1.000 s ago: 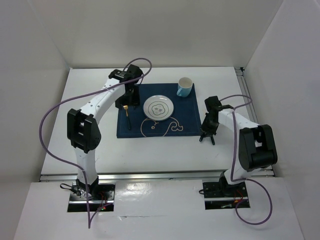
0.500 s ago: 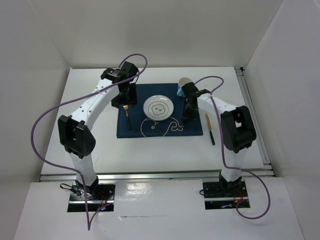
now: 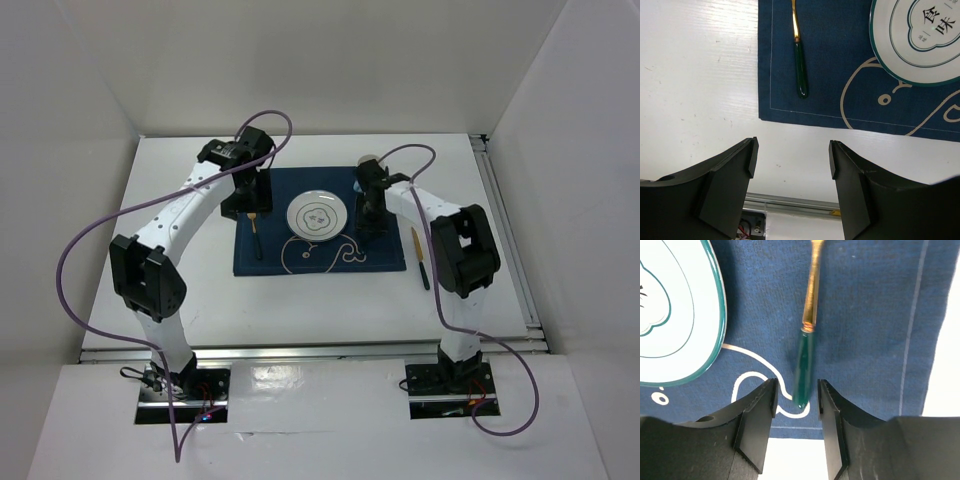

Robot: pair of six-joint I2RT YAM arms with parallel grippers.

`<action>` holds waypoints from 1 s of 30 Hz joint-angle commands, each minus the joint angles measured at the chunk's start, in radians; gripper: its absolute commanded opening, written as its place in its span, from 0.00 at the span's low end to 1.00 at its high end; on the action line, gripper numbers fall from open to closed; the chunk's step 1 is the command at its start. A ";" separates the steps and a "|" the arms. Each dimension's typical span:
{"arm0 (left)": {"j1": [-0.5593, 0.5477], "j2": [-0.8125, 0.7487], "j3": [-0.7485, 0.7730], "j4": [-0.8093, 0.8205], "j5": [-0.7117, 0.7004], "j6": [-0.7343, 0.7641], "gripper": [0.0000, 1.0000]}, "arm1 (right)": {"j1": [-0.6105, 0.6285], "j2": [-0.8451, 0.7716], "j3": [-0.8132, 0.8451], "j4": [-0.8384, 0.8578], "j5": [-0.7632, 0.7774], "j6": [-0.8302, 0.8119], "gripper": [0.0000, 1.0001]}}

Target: Set the dinner table for one person

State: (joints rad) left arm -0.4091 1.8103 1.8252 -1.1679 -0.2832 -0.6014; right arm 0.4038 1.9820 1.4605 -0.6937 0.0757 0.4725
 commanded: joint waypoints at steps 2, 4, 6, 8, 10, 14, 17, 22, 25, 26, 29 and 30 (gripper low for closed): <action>-0.002 -0.051 -0.001 0.020 0.025 0.026 0.75 | -0.023 -0.112 0.018 -0.030 0.090 -0.012 0.48; -0.002 -0.051 -0.001 0.020 0.026 0.026 0.75 | -0.060 -0.178 -0.044 -0.040 0.101 -0.012 0.47; -0.002 -0.060 -0.001 0.030 0.026 0.026 0.75 | -0.143 -0.242 -0.092 -0.050 0.101 -0.003 0.47; -0.002 -0.060 -0.001 0.039 0.026 0.037 0.75 | -0.230 -0.281 -0.169 -0.059 0.101 -0.003 0.63; -0.002 -0.060 -0.001 0.039 0.036 0.046 0.75 | -0.275 -0.328 -0.218 -0.070 0.064 0.006 0.74; -0.002 -0.069 -0.001 0.073 0.062 0.046 0.75 | -0.318 -0.377 -0.341 -0.081 0.064 0.046 0.90; -0.002 -0.069 -0.001 0.073 0.072 0.046 0.75 | -0.361 -0.368 -0.374 -0.081 0.032 0.057 0.92; -0.002 -0.060 -0.001 0.064 0.047 0.055 0.75 | -0.384 -0.321 -0.434 -0.044 -0.011 0.057 0.86; -0.002 -0.060 -0.001 0.063 0.038 0.055 0.75 | -0.384 -0.321 -0.479 -0.018 -0.045 0.066 0.80; -0.002 -0.060 -0.001 0.063 0.038 0.055 0.75 | -0.384 -0.321 -0.489 -0.004 -0.045 0.066 0.75; -0.002 -0.049 -0.001 0.063 0.038 0.055 0.75 | -0.393 -0.321 -0.523 0.017 -0.045 0.075 0.67; -0.002 -0.049 0.008 0.063 0.038 0.055 0.75 | -0.393 -0.321 -0.534 0.031 -0.045 0.075 0.56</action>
State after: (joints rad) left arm -0.4091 1.7889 1.8233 -1.1065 -0.2314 -0.5716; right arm 0.0196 1.6596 0.9504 -0.7269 0.0444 0.5282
